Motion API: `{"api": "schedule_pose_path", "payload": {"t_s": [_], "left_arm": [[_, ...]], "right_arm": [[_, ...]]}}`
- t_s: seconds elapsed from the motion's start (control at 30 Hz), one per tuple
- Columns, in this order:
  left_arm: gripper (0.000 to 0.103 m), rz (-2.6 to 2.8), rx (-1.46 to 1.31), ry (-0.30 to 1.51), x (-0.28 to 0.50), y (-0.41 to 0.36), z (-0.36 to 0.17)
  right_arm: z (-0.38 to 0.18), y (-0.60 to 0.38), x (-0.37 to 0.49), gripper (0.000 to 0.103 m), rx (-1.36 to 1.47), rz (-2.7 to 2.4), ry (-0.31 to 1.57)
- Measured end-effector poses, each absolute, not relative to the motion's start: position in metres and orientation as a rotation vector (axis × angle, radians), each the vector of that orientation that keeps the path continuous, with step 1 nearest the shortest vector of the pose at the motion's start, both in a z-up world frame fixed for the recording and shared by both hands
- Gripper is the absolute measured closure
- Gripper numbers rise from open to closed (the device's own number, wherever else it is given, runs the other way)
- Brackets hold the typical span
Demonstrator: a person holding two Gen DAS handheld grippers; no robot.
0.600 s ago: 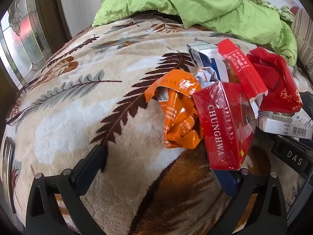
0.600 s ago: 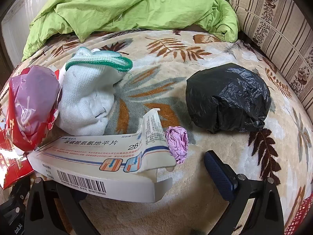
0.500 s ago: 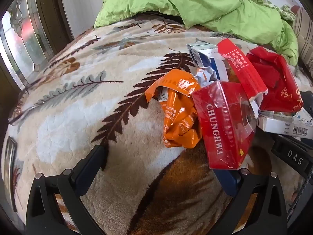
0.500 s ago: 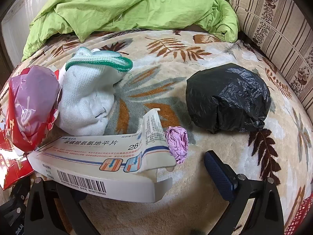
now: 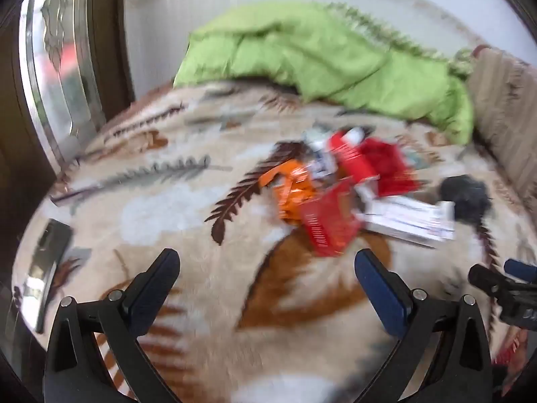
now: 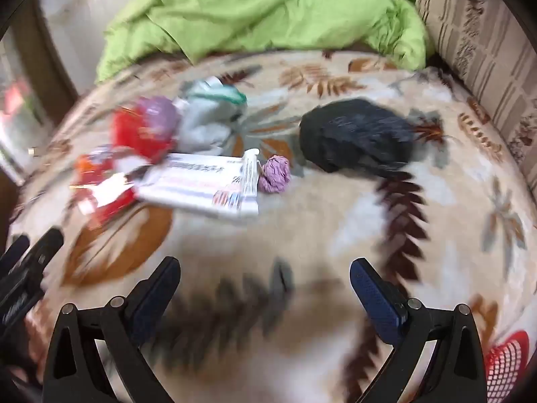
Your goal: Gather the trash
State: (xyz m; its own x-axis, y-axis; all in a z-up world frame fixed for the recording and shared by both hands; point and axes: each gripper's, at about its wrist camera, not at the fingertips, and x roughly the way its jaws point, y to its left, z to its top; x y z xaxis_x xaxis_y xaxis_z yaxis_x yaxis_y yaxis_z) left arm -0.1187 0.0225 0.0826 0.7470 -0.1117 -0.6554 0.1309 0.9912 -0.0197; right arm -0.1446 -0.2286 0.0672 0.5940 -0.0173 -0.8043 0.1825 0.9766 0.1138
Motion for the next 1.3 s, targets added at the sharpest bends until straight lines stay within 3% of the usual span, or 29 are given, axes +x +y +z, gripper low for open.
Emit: {"api": "schedule_pose_path", "payload": {"t_s": [0.2, 0.37, 1.3], "left_arm": [[0.0, -0.206, 0.092, 0.56, -0.202, 0.012, 0.131], [0.0, -0.217, 0.124, 0.501, -0.25, 0.003, 0.149], [0.0, -0.157, 0.156, 0.509, -0.268, -0.003, 0.144]], "right_arm": [[0.132, -0.231, -0.244, 0.001, 0.172, -0.093, 0.72], [0.148, -0.218, -0.288, 0.001, 0.161, -0.099, 0.671], [0.15, -0.203, -0.319, 0.001, 0.029, -0.179, 0.667]]}}
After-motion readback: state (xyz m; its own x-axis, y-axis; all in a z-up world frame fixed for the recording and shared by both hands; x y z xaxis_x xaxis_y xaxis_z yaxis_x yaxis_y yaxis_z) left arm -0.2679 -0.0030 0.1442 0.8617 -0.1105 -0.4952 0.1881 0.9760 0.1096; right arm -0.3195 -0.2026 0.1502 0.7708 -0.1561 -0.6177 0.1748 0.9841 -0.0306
